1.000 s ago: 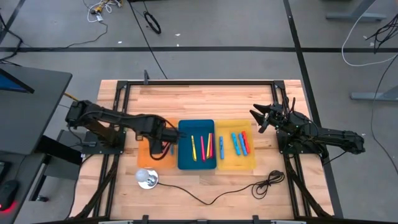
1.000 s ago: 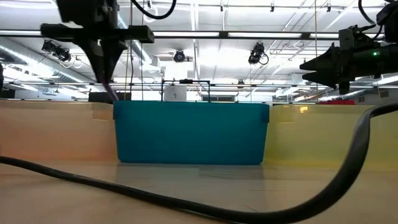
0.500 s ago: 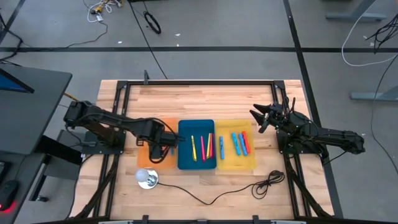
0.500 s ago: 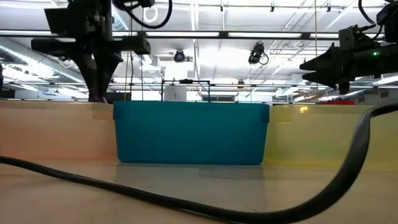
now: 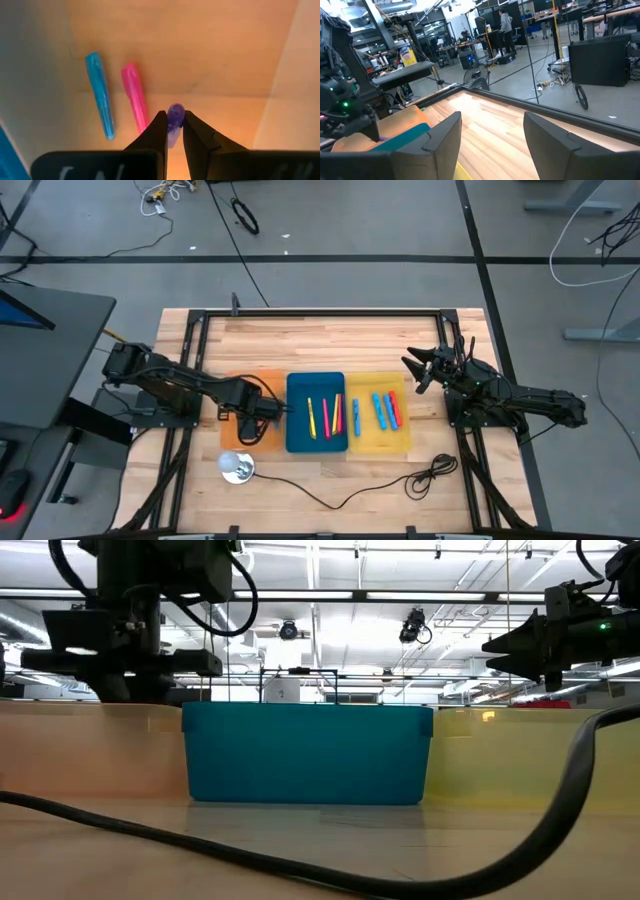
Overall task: Pick & Place Markers
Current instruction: Put the small violet pen into the orange bin, then put the small green pen into the orange bin
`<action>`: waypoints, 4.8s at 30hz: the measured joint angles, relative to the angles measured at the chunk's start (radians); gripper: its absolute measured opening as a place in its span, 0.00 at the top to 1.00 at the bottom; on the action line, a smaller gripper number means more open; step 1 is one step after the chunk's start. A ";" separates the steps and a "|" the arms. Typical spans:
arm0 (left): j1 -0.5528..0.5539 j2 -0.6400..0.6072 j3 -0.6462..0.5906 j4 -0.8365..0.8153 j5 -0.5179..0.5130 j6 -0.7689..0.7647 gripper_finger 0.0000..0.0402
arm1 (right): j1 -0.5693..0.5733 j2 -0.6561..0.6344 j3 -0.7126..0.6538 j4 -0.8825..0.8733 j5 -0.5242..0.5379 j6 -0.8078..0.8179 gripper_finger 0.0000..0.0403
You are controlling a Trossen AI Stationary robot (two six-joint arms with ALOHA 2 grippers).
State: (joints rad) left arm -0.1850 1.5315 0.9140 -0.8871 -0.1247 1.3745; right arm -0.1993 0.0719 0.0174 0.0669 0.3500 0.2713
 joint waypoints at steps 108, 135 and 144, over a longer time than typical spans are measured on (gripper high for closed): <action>0.940 -0.077 0.168 -0.101 0.087 -2.006 0.49 | 0.000 0.000 0.000 0.000 0.000 0.000 0.47; 1.209 -0.279 -0.116 -0.131 0.073 -1.915 0.49 | 0.000 0.000 0.000 0.000 0.000 0.000 0.47; 1.238 -0.243 -0.182 -0.141 0.077 -1.913 0.49 | 0.000 0.000 0.000 0.000 0.000 0.000 0.47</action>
State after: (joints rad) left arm 1.0531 1.2884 0.7322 -1.0283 -0.0481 -0.5380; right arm -0.1997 0.0719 0.0174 0.0666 0.3500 0.2712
